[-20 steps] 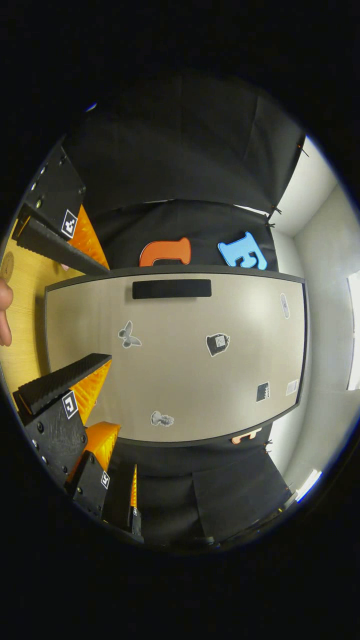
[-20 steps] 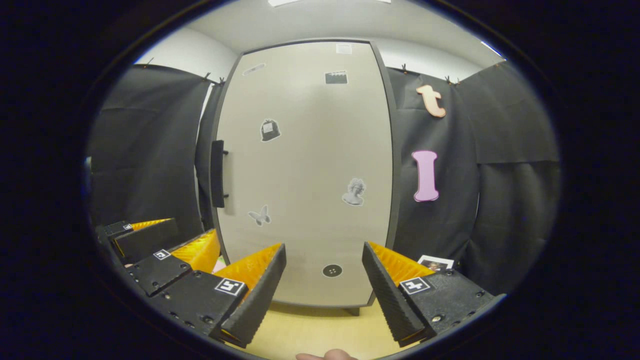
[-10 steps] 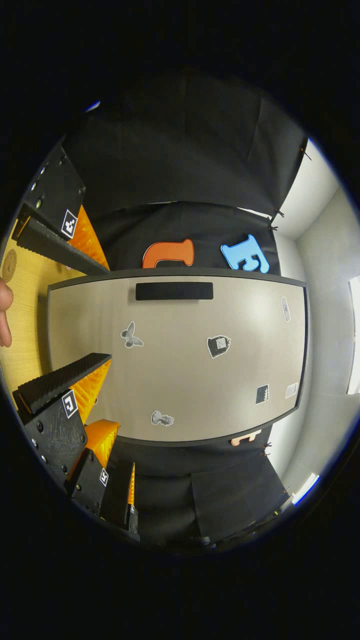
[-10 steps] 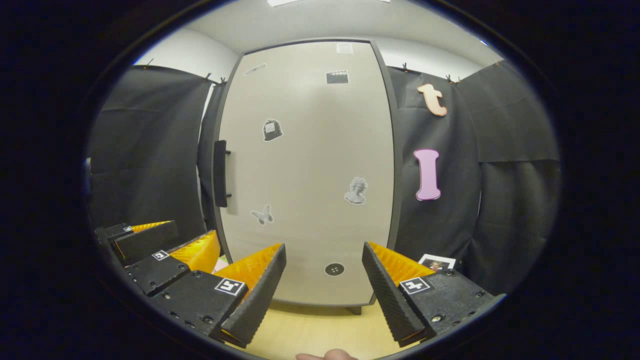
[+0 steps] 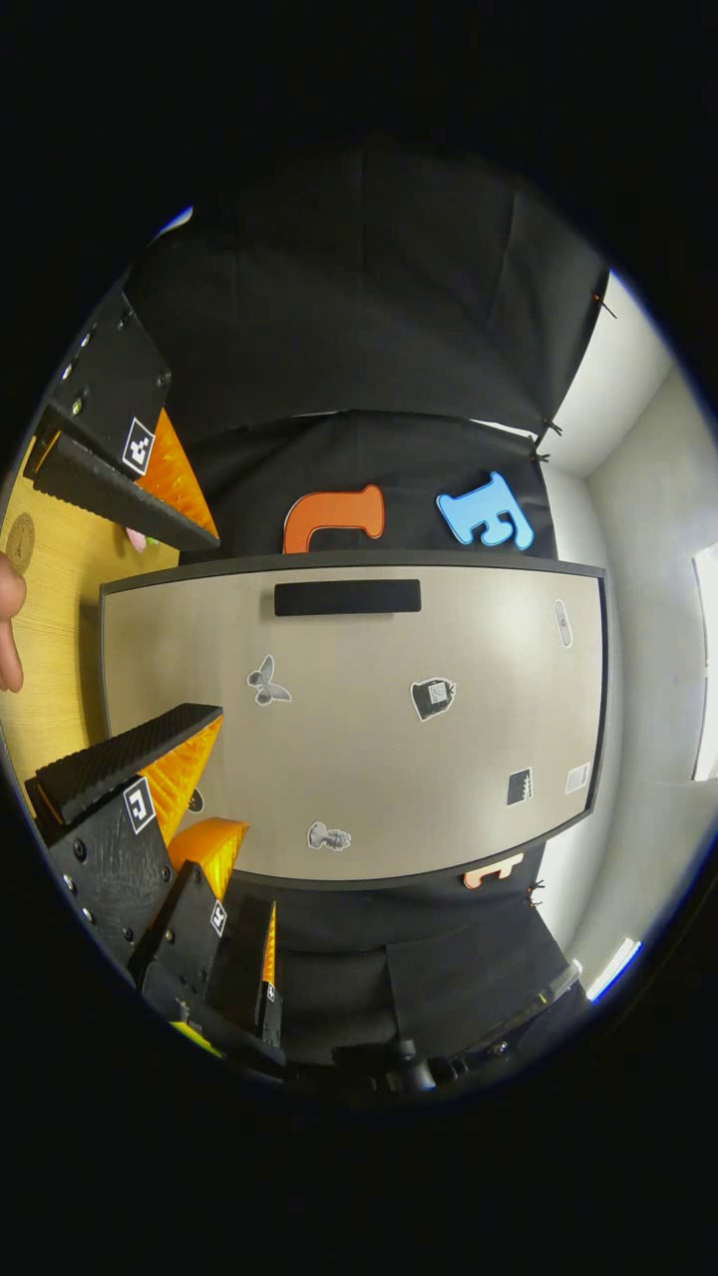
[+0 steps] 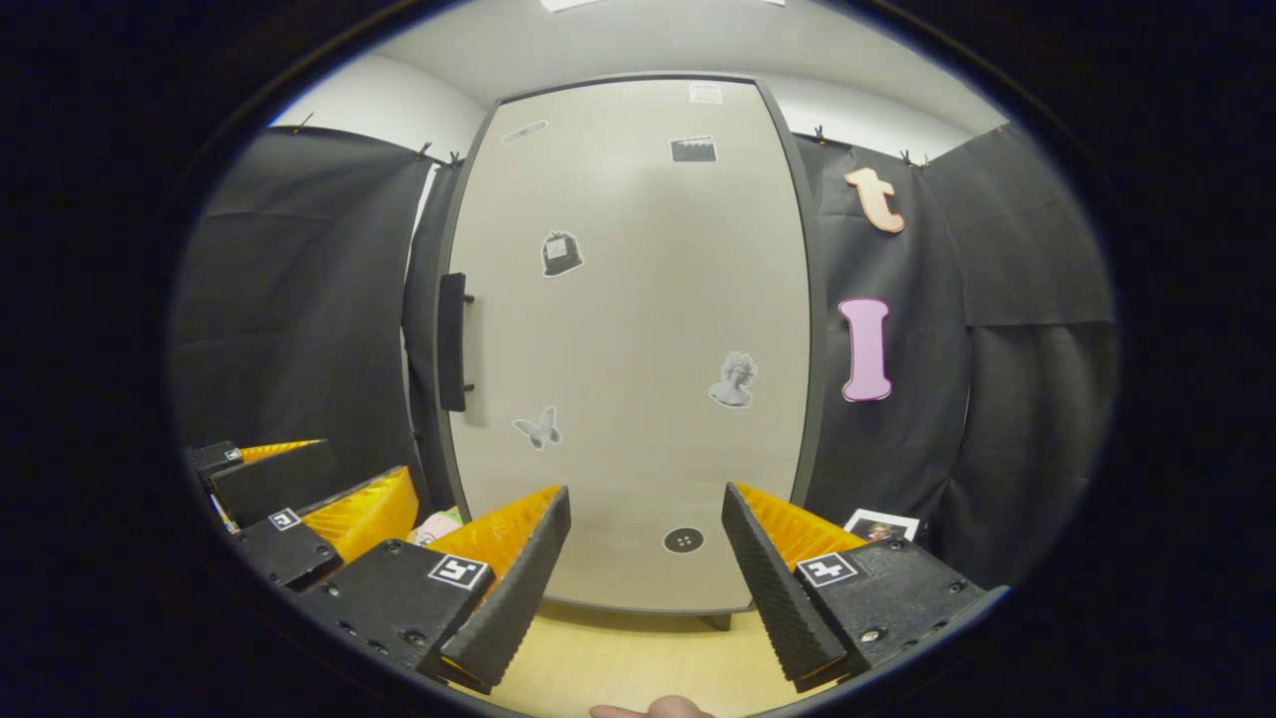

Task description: Open the cabinet door with the right hand, grasp the bottle in the cabinet with the left hand and place it on the coaster, then close the cabinet door with the right hand.

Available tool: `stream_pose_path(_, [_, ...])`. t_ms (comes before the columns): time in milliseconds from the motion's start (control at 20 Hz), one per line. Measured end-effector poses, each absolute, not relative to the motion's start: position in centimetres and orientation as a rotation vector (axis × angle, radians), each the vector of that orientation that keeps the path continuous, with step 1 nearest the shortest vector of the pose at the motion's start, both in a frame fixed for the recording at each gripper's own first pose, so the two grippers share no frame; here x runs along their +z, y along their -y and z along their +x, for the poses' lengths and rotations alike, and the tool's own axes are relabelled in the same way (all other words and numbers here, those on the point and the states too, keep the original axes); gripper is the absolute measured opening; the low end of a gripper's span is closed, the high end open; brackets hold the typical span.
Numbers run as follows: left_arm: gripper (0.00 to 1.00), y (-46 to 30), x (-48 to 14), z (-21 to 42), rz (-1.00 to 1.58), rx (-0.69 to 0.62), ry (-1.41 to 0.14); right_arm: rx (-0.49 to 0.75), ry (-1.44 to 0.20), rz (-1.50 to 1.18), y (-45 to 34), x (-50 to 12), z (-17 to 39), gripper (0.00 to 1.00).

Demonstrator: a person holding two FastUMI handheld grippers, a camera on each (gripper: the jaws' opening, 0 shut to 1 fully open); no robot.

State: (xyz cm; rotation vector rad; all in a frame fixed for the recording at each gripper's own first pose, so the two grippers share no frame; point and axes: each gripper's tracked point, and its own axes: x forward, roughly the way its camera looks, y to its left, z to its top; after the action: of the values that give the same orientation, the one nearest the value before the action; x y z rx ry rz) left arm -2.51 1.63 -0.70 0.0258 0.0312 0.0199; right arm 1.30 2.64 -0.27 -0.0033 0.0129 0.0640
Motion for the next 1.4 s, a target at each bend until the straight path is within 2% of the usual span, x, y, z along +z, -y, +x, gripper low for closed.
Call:
stream_pose_path(100, [0.95, -2.3, -1.0, -3.2, 0.023, 0.022, -0.034, 0.087, -0.012, -0.013, -3.7, 0.0, 2.2, 1.0])
stream_pose_path(150, [0.96, -2.4, -1.2, -3.5, 0.018, 0.015, -0.042, 0.1, -0.004, -0.013, -4.5, 0.3, 2.6, 0.95])
stream_pose_path(300, [0.94, -3.5, -1.8, -4.9, 0.023, 0.005, -0.059, 0.157, 0.011, -0.029, -7.1, 0.8, 4.2, 0.98])
stream_pose_path(450, [0.95, -5.5, -1.6, -6.0, 0.032, 0.032, -0.055, 0.212, 0.036, -0.041, -10.1, 1.5, 6.4, 0.95])
stream_pose_path(500, [0.96, -6.2, -1.9, -6.5, 0.023, 0.041, -0.061, 0.227, 0.048, -0.049, -11.1, 1.9, 7.1, 0.98])
stream_pose_path(700, [0.96, -9.5, -3.3, -8.5, 0.006, 0.119, -0.116, 0.292, 0.086, -0.078, -15.2, 3.7, 9.8, 0.98])
stream_pose_path(1050, [0.96, -14.4, -5.7, -11.1, -0.065, 0.277, -0.18, 0.346, 0.355, -0.117, -20.3, 9.7, 11.6, 0.99])
stream_pose_path(1100, [0.96, -14.6, -6.0, -11.3, -0.075, 0.289, -0.188, 0.34, 0.359, -0.137, -20.7, 9.8, 11.9, 0.99])
stream_pose_path(1150, [1.0, -14.8, -6.3, -11.4, -0.081, 0.299, -0.198, 0.328, 0.329, -0.165, -21.1, 9.2, 12.5, 0.99])
stream_pose_path(1200, [0.95, -14.8, -6.6, -11.6, -0.087, 0.301, -0.208, 0.313, 0.281, -0.19, -21.1, 8.3, 12.8, 0.98])
stream_pose_path(1300, [0.95, -14.7, -6.8, -12.0, -0.092, 0.299, -0.215, 0.296, 0.244, -0.195, -21.5, 7.5, 13.5, 0.96])
stream_pose_path(1350, [0.95, -14.7, -6.9, -12.2, -0.089, 0.298, -0.216, 0.307, 0.212, -0.191, -21.8, 6.8, 13.4, 0.87])
stream_pose_path(1400, [0.95, -14.7, -7.1, -12.3, -0.09, 0.296, -0.22, 0.316, 0.177, -0.195, -22.2, 6.1, 13.6, 0.84])
